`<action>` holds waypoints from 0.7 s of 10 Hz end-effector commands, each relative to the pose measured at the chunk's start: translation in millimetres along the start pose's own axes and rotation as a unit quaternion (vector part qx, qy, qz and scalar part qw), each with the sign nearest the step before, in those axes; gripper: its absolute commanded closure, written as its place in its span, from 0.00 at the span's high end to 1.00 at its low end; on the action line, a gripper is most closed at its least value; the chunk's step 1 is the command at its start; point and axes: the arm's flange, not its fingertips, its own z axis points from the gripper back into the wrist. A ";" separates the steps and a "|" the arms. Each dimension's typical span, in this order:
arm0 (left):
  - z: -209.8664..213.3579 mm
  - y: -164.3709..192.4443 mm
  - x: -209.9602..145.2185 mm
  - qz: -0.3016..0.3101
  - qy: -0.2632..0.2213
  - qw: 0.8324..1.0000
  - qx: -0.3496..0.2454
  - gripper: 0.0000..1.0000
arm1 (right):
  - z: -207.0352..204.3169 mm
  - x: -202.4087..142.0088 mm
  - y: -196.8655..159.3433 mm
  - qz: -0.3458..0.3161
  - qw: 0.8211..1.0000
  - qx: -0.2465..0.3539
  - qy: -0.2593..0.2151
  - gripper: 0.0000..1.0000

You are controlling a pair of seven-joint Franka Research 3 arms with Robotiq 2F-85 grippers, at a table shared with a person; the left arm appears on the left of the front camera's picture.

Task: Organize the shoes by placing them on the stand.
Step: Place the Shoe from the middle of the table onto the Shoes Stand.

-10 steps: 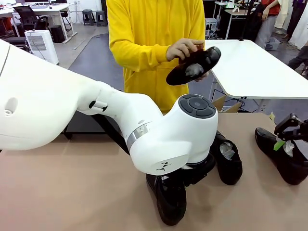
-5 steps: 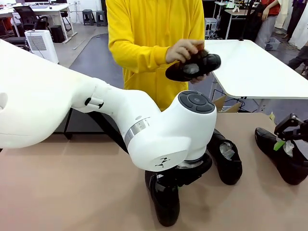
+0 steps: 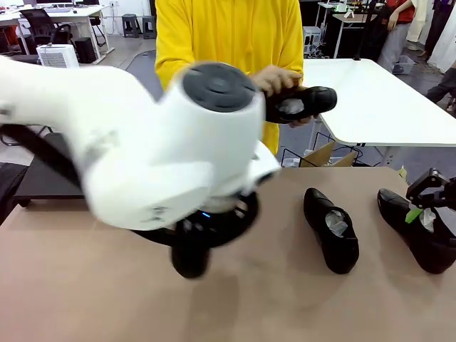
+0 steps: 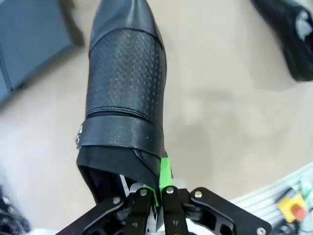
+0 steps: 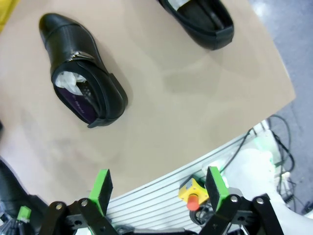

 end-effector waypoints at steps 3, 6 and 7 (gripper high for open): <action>-12.7 145.6 33.4 -0.003 -0.163 0.982 0.098 0.00 | 0.5 0.4 -0.7 0.002 1.000 0.002 0.000 1.00; -36.8 207.9 74.8 0.061 -0.192 0.971 0.131 0.00 | 0.5 0.4 -0.7 0.002 1.000 0.002 0.000 1.00; -44.6 219.2 84.9 0.068 -0.190 0.970 0.137 0.00 | 0.5 0.4 -0.7 0.002 1.000 0.002 0.000 1.00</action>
